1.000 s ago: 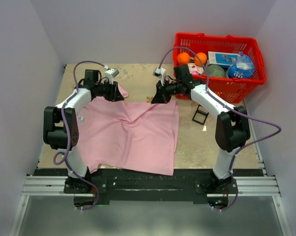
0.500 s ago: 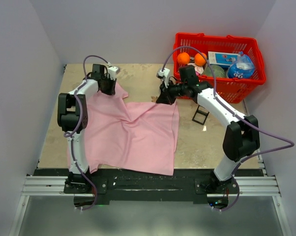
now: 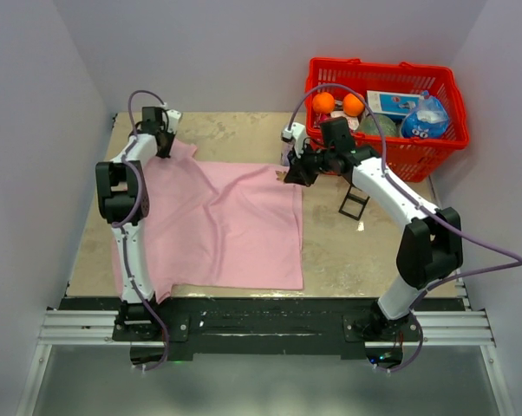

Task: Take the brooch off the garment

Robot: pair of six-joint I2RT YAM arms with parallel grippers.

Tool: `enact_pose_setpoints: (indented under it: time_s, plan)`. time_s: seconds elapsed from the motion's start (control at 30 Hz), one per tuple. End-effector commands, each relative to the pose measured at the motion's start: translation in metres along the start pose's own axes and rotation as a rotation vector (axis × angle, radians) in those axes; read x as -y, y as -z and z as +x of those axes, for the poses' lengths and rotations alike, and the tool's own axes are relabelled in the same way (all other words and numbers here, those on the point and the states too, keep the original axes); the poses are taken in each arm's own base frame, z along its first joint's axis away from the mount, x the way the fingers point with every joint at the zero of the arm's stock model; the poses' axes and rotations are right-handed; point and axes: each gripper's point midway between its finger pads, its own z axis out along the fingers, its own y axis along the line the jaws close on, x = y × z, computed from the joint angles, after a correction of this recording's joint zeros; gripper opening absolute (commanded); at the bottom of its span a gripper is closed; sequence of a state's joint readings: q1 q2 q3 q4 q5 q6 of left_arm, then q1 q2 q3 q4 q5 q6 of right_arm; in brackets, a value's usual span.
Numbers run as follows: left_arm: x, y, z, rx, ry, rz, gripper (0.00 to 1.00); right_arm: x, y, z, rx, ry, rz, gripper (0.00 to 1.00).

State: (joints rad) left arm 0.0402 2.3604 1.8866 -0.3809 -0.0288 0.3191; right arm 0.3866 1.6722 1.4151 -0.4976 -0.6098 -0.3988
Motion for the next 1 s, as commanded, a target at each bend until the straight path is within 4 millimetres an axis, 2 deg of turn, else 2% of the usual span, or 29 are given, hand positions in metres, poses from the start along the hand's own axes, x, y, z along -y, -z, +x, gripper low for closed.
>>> enact_pose_setpoints:
  time_s: [0.0, 0.13, 0.17, 0.23, 0.27, 0.33, 0.37, 0.43, 0.47, 0.5, 0.53, 0.57, 0.63, 0.77, 0.87, 0.97]
  plan:
    - [-0.068, -0.002, 0.008, -0.032, -0.019, -0.186, 0.04, 0.004, 0.016, -0.012, 0.026, 0.045, 0.047, 0.00]
    - [-0.094, 0.001, -0.005, 0.001, -0.020, -0.232, 0.04, 0.012, 0.018, -0.005, -0.005, 0.057, 0.086, 0.00]
    - [-0.099, 0.004, -0.015, 0.025, -0.017, -0.242, 0.04, 0.023, 0.022, 0.001, -0.032, 0.057, 0.145, 0.00]
    - [-0.091, 0.010, -0.030, 0.072, 0.000, -0.176, 0.06, 0.037, 0.033, 0.013, -0.076, 0.051, 0.212, 0.00]
    - [-0.090, 0.025, -0.049, 0.124, 0.023, -0.157, 0.08, 0.049, 0.049, 0.016, -0.077, 0.048, 0.262, 0.00]
    - [-0.063, 0.042, -0.075, 0.221, 0.076, 0.001, 0.14, 0.061, 0.067, 0.033, -0.145, 0.087, 0.332, 0.00]
    - [-0.044, 0.063, -0.093, 0.289, 0.080, 0.119, 0.18, 0.068, 0.081, 0.043, -0.195, 0.135, 0.387, 0.00]
    - [-0.021, 0.085, -0.106, 0.334, 0.107, 0.224, 0.20, 0.068, 0.093, 0.057, -0.255, 0.176, 0.409, 0.00]
    - [-0.009, 0.102, -0.111, 0.364, 0.107, 0.279, 0.22, 0.065, 0.099, 0.067, -0.287, 0.214, 0.418, 0.00]
    - [0.003, 0.111, -0.115, 0.376, 0.113, 0.311, 0.22, 0.070, 0.107, 0.076, -0.326, 0.224, 0.460, 0.00]
    - [0.012, 0.123, -0.113, 0.380, 0.115, 0.333, 0.23, 0.072, 0.110, 0.082, -0.350, 0.234, 0.482, 0.00]
    - [0.020, 0.129, -0.115, 0.394, 0.114, 0.358, 0.24, 0.072, 0.111, 0.099, -0.392, 0.232, 0.494, 0.00]
    - [0.040, 0.143, -0.116, 0.399, 0.115, 0.402, 0.24, 0.080, 0.119, 0.118, -0.477, 0.233, 0.552, 0.00]
    - [0.072, 0.159, -0.114, 0.401, 0.080, 0.467, 0.24, 0.086, 0.122, 0.155, -0.602, 0.237, 0.569, 0.00]
    - [0.084, 0.164, -0.110, 0.394, 0.095, 0.513, 0.25, 0.095, 0.123, 0.165, -0.643, 0.265, 0.604, 0.00]
    - [0.087, 0.167, -0.111, 0.398, 0.102, 0.531, 0.25, 0.103, 0.123, 0.177, -0.692, 0.275, 0.634, 0.00]
